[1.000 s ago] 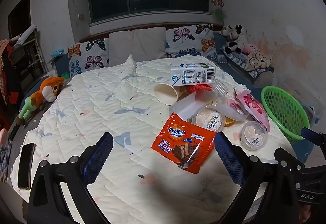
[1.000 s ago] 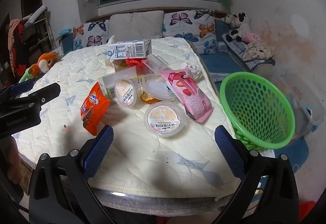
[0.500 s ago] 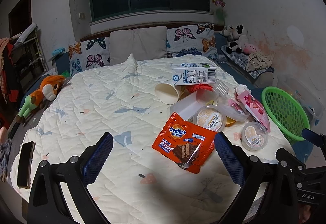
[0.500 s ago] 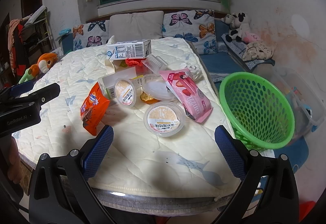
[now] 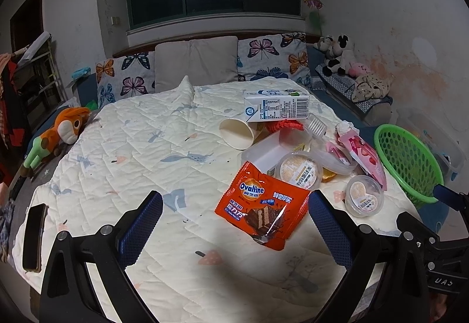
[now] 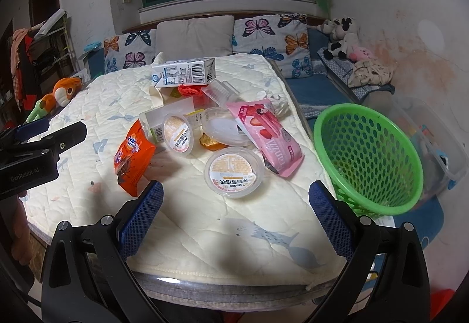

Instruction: Collect trash

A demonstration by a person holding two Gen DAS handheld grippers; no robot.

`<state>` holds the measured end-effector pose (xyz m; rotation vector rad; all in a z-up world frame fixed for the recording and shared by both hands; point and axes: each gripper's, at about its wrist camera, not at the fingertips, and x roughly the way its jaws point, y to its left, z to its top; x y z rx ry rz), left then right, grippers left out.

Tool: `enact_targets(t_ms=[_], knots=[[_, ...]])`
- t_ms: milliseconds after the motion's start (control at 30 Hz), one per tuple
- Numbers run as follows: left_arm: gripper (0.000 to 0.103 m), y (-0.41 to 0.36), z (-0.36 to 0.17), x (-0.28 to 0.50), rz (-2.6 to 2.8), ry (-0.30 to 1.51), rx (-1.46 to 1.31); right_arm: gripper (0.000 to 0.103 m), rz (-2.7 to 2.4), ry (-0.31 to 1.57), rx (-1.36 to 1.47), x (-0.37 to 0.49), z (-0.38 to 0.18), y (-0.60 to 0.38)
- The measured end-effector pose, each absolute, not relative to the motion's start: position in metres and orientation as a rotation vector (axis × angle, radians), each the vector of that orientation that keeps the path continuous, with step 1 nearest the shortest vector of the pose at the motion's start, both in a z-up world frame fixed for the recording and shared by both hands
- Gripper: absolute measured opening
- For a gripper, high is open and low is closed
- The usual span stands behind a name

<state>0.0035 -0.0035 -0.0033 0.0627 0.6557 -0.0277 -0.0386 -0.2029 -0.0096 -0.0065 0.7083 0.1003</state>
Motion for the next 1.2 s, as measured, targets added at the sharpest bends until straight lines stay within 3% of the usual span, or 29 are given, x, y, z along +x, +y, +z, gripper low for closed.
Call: enact_targets(t_ms=[1200], knots=[[0.096,-0.009,-0.020,0.034,-0.044,0.728,0.108,0.099,0.109,0.770,0.029,-0.009,-0.030,-0.232]])
